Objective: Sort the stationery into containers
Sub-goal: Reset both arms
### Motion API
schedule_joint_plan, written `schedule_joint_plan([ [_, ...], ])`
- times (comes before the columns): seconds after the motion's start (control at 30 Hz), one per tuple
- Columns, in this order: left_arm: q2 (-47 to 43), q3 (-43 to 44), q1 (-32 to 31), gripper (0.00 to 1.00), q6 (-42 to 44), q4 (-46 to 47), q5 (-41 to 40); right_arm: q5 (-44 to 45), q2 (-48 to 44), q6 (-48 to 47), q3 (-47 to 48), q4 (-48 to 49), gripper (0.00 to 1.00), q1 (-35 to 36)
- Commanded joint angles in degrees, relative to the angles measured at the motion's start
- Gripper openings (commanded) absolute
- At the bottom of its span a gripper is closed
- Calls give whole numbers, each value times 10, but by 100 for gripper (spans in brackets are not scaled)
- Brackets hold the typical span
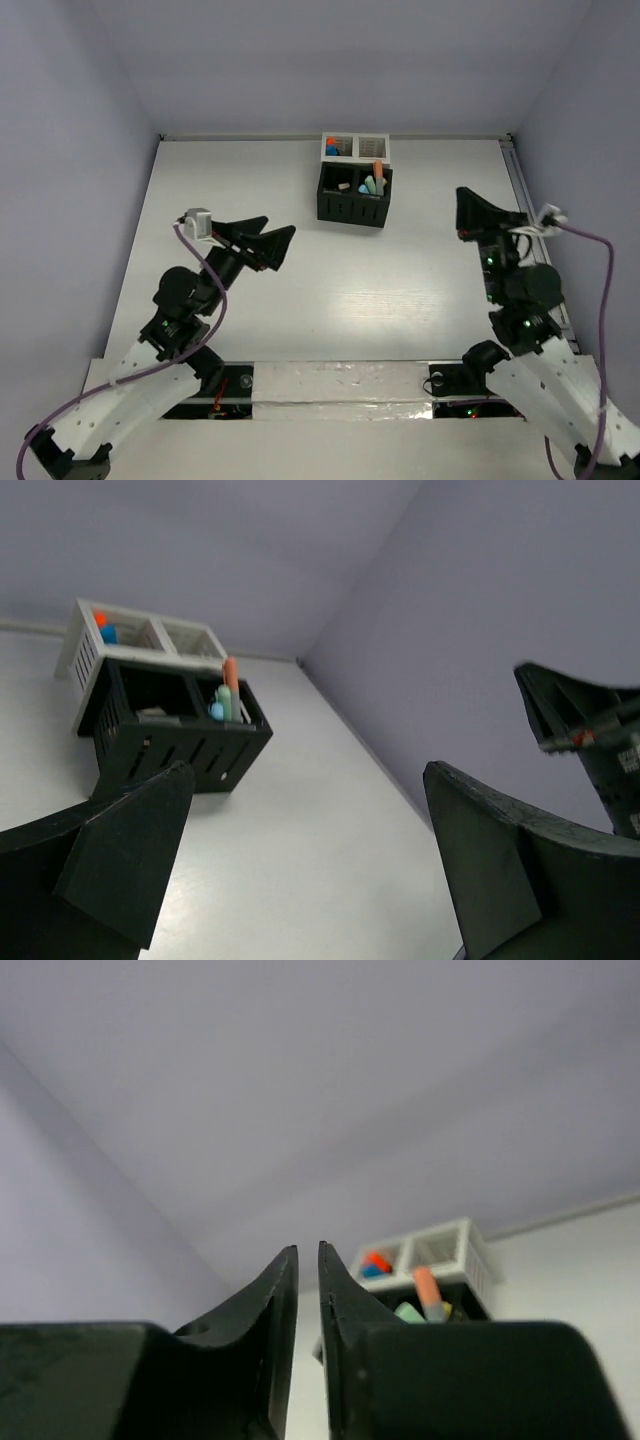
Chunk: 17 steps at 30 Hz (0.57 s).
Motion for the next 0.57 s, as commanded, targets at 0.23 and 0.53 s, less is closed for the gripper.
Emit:
schedule_joint_plan([
  [0.23,-89,84,0,99,27,-140,-100,78,-148,-1,44,-189,100,3],
  [0.53,-118,86,0,99,32,-187,-122,53,-131,-9,46,-202,100,3],
])
